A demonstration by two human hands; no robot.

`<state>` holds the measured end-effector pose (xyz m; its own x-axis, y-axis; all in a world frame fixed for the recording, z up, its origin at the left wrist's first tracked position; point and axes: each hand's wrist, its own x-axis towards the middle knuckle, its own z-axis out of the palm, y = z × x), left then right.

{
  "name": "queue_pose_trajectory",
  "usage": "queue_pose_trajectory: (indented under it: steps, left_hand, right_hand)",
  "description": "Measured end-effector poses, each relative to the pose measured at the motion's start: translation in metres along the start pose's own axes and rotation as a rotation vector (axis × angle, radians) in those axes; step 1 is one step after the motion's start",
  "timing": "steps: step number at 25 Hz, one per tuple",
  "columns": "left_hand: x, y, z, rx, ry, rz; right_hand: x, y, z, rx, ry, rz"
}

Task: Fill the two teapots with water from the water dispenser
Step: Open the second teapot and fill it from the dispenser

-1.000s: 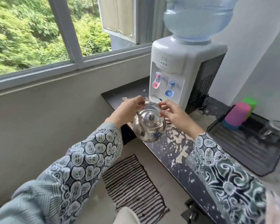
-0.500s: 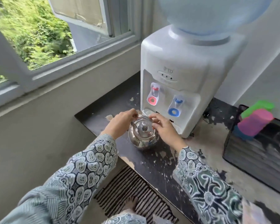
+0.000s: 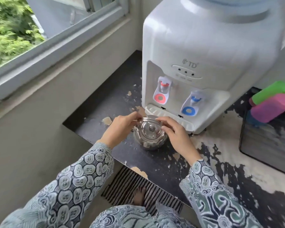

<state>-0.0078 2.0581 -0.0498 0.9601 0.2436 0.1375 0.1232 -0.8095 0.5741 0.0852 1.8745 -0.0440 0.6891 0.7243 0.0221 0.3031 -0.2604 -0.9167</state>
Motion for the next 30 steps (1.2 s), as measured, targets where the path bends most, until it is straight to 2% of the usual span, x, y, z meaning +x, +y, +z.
queue_pose_trajectory:
  steps: [7, 12, 16, 20, 23, 25, 28, 30]
  left_hand:
    - [-0.008, -0.025, 0.01, -0.014, 0.015, 0.117]
    - [-0.024, -0.039, 0.025, -0.035, 0.037, 0.24]
    - [-0.029, -0.047, 0.037, -0.009, 0.03, 0.195]
    - [-0.04, -0.055, 0.045, 0.084, -0.042, 0.246]
    - [-0.045, -0.058, 0.053, 0.145, -0.036, 0.324]
    - [-0.045, -0.056, 0.053, 0.121, -0.008, 0.306]
    - [-0.039, -0.042, 0.047, 0.059, 0.033, 0.223]
    - [-0.026, -0.027, 0.043, 0.026, 0.001, 0.143]
  right_hand:
    - [-0.006, 0.019, 0.018, -0.211, 0.085, -0.155]
    - [-0.021, 0.036, 0.028, -0.284, 0.072, -0.214]
    - [-0.026, 0.043, 0.026, -0.305, 0.111, -0.219]
    - [-0.028, 0.051, 0.034, -0.517, 0.141, -0.223]
    - [-0.033, 0.055, 0.041, -0.64, 0.178, -0.267]
    - [-0.034, 0.052, 0.04, -0.654, 0.159, -0.242]
    - [-0.028, 0.032, 0.033, -0.51, 0.002, -0.091]
    - [-0.013, 0.017, 0.031, -0.489, 0.014, -0.1]
